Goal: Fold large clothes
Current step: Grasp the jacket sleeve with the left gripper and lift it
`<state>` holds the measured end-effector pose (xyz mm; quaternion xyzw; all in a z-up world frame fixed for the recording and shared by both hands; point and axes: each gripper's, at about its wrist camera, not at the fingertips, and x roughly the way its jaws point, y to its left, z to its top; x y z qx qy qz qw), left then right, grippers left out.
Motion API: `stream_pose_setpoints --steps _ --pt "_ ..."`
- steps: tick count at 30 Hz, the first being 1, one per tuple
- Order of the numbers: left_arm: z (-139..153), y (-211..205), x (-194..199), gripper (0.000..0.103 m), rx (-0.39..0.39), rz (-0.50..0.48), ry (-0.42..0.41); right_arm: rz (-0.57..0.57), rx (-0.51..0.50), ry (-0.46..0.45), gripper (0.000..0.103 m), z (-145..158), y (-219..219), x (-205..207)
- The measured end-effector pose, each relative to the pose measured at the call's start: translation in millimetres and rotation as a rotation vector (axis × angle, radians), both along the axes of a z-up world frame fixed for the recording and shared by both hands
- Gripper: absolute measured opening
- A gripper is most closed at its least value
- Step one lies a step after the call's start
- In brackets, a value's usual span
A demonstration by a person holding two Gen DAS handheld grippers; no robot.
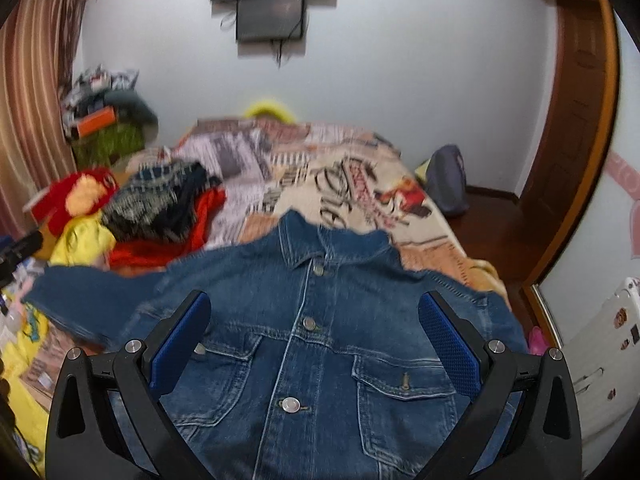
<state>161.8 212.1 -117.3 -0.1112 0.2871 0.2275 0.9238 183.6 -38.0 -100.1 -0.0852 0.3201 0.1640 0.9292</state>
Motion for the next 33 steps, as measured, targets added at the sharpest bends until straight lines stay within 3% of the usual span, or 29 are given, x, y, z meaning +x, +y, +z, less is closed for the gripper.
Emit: stream_pose_setpoints --steps 7,13,16,19,22,28,30,33 --pt "-59 109 -21 0.096 -0.17 0.236 0.091 0.027 -0.121 0.044 0.103 -23 13 16" --pt "-99 183 -55 0.093 -0.337 0.309 0.138 0.043 -0.15 0.057 0.103 -30 26 29" --pt "-115 205 -70 0.087 -0.453 0.302 0.125 0.045 -0.16 0.066 0.103 -32 32 35" --pt "-135 228 -82 0.07 -0.593 0.313 0.095 0.043 -0.16 0.077 0.103 -32 36 40" --pt "-149 241 -81 0.059 -0.653 0.317 0.099 0.038 -0.171 0.075 0.103 -34 40 40" --pt "-163 261 -77 0.052 -0.699 0.359 0.082 0.034 -0.2 0.07 0.103 -37 45 40" --pt "-162 265 -74 0.052 -0.665 0.363 0.082 0.031 -0.199 0.071 0.103 -37 44 41" --pt "-160 264 -63 0.041 -0.557 0.375 0.157 0.023 -0.192 0.072 0.103 -35 40 42"
